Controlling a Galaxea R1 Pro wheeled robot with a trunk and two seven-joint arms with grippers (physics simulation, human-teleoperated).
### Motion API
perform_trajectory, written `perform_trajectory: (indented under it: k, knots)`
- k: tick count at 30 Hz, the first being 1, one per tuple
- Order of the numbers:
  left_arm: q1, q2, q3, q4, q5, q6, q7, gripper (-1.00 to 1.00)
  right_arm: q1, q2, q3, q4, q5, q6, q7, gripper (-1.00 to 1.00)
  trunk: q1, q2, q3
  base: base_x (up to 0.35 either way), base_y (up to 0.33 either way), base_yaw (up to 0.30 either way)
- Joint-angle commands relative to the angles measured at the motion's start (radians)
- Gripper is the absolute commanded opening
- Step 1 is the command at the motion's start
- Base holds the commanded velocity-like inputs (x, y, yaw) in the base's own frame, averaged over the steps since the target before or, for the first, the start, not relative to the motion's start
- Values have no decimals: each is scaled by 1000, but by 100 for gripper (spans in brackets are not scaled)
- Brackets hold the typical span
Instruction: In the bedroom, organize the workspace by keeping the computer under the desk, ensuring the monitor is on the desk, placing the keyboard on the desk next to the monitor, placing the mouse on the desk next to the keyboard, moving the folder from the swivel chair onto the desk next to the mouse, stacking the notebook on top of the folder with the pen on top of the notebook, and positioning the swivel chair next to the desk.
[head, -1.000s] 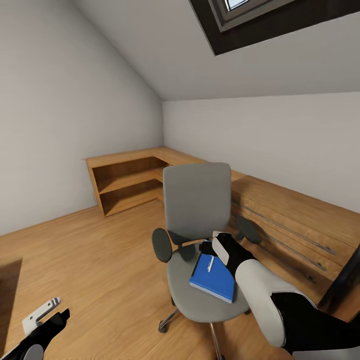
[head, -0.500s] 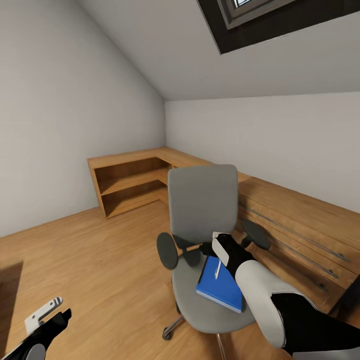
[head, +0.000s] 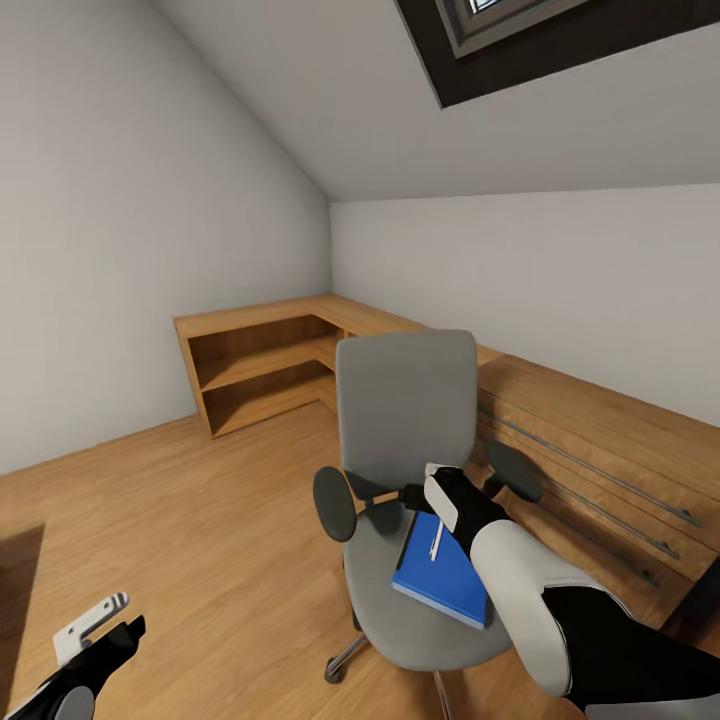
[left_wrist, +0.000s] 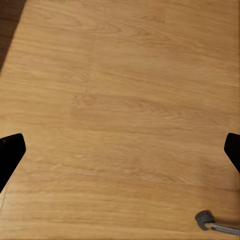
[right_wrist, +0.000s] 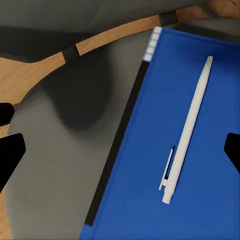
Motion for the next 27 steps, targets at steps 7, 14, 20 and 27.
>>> perform_trajectory:
  k: [7, 14, 20, 27]
  knots:
    - [-1, 1, 4, -5, 10, 4, 14, 100, 0, 1, -7, -3, -8, 10, -18, 100, 11, -22, -10, 0, 0, 0]
    - [-1, 1, 7, -6, 10, 5, 14, 100, 0, 1, -44, -5, -36, 4, -92, 100, 38, -71, -32, 0, 0, 0]
    - [-1, 1, 6, -5, 10, 4, 10, 100, 0, 1, -90, -2, -61, 0, -134, 100, 38, -71, -32, 0, 0, 0]
    - [-1, 0, 4, -4, 10, 2, 7, 100, 0, 1, -98, -1, -64, -3, -135, 100, 38, -71, -32, 142, 0, 0]
